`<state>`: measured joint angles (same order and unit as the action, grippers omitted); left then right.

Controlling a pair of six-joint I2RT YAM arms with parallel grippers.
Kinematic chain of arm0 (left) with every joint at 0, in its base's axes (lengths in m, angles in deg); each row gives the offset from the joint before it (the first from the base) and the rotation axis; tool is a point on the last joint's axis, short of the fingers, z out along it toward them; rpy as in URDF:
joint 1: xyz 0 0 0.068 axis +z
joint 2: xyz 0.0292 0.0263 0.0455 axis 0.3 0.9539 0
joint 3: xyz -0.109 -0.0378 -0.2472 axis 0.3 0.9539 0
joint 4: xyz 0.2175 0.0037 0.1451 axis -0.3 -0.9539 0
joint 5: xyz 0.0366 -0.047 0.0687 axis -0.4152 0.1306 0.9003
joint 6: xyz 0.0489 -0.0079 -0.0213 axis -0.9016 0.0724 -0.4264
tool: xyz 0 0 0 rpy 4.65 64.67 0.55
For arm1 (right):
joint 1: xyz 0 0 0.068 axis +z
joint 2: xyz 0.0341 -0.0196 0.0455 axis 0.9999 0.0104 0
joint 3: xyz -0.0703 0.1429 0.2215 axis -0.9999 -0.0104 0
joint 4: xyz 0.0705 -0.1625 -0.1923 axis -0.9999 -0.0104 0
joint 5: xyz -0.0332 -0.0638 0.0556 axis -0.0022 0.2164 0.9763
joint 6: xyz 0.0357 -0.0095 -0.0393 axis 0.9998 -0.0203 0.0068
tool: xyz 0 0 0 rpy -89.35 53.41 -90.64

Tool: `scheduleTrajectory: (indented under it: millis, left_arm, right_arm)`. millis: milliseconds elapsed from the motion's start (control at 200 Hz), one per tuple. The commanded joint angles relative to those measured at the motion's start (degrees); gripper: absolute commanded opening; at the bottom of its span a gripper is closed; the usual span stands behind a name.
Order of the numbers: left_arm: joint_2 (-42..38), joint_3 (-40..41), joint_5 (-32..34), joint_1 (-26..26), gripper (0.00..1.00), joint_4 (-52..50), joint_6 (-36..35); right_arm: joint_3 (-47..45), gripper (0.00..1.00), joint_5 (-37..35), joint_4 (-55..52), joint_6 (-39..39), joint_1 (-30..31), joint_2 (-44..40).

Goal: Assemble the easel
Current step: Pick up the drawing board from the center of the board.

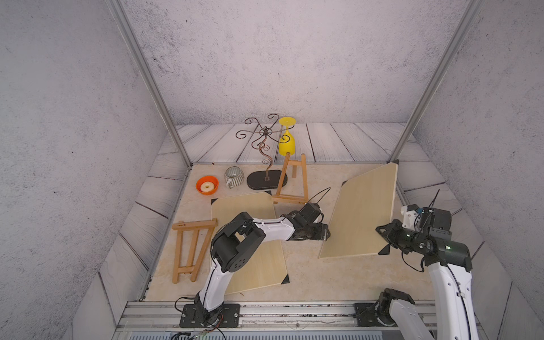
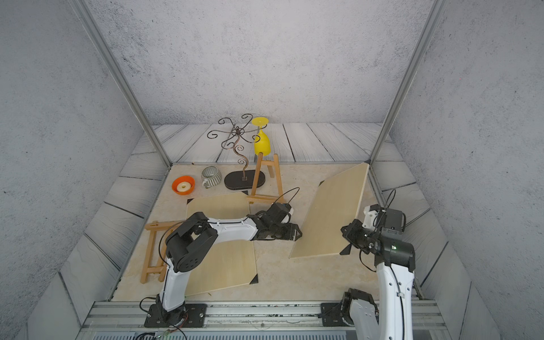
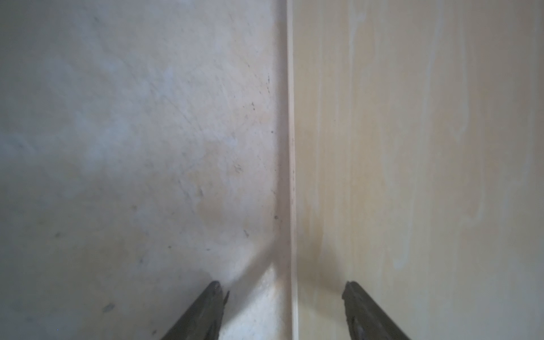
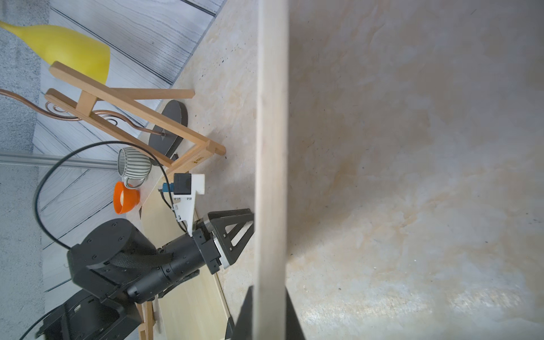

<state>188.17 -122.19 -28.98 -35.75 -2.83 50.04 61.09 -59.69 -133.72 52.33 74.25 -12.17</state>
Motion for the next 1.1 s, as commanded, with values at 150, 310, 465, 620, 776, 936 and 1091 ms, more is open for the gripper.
scheduleTrajectory:
  millis: [150, 310, 465, 620, 776, 936, 1091]
  left_arm:
    - [-6.70, 0.16, 0.59, -0.28, 0.67, -3.57, -2.31]
    - [-13.05, 1.08, 1.80, -0.14, 0.68, -4.88, -5.04]
    - [-20.04, 2.50, 4.18, 0.05, 0.68, -6.62, -7.55]
    - [-27.13, 5.80, 7.13, 0.44, 0.68, -6.12, -9.36]
    - [-34.37, 9.04, 10.63, 1.37, 0.69, -6.94, -10.92]
    - [-39.28, 9.06, 12.18, 2.82, 0.69, -10.82, -13.40]
    - [-44.78, 9.08, 14.03, 4.14, 0.69, -14.42, -16.05]
  right_arm:
    - [9.09, 0.00, -4.81, -3.09, -2.19, 0.39, 1.10]
    - [15.93, 0.00, -7.15, -6.43, -2.91, 0.57, 2.29]
    - [22.29, 0.00, -9.00, -9.10, -3.26, 0.85, 2.93]
    - [25.96, 0.00, -7.60, -9.52, -2.65, 1.14, 3.19]
    - [30.30, 0.00, -7.50, -10.42, -2.83, 1.24, 3.34]
    - [33.95, 0.00, -4.67, -8.78, -1.56, 1.27, 3.63]
    - [38.70, 0.00, -0.77, -5.51, -1.25, 1.27, 4.31]
